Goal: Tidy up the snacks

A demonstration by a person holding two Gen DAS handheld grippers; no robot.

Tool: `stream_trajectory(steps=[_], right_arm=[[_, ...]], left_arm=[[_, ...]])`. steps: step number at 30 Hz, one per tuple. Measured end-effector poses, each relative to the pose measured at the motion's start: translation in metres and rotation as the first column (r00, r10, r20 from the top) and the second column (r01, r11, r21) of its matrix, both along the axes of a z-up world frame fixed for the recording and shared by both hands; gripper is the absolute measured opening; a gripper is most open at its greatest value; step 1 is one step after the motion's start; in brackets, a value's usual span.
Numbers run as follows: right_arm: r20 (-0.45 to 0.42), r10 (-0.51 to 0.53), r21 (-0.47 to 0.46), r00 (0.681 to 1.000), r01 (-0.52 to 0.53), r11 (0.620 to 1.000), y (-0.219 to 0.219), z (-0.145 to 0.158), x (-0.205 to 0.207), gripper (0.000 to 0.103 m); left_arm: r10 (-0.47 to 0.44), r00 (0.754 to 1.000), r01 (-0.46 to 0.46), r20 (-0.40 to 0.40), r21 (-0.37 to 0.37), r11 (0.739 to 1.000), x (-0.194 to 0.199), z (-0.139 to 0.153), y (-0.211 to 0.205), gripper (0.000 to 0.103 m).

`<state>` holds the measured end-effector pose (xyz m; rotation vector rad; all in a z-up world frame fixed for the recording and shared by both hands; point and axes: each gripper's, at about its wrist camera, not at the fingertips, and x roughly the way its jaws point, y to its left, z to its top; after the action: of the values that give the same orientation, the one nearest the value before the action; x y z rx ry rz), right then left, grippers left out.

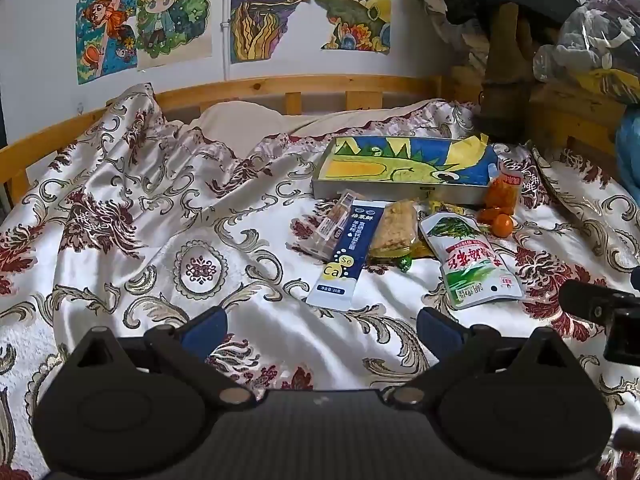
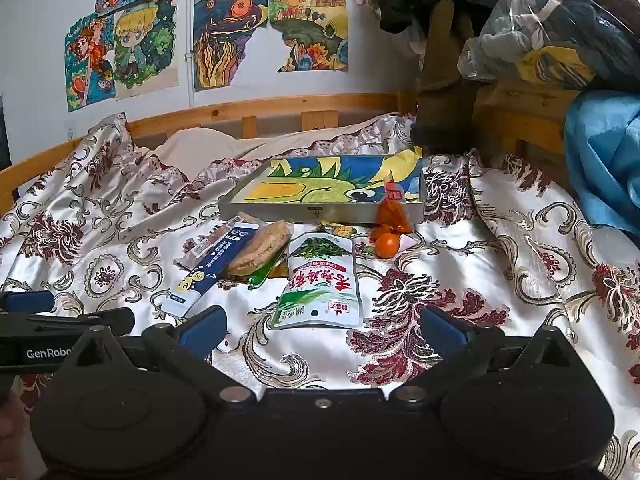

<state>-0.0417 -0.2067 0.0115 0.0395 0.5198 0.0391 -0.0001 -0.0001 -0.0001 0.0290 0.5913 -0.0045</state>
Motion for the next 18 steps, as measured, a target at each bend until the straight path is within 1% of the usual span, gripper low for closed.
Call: stream_trajectory(steps=[18], right_arm=[[-0.008, 0.000, -0.002, 1.000, 0.000, 1.000, -0.0002, -0.0007, 0.0007, 0.102]], left_arm=[[-0.001, 1.000, 0.001, 0.000, 0.000, 1.000, 0.0000, 0.0000, 0.0000, 0.103]])
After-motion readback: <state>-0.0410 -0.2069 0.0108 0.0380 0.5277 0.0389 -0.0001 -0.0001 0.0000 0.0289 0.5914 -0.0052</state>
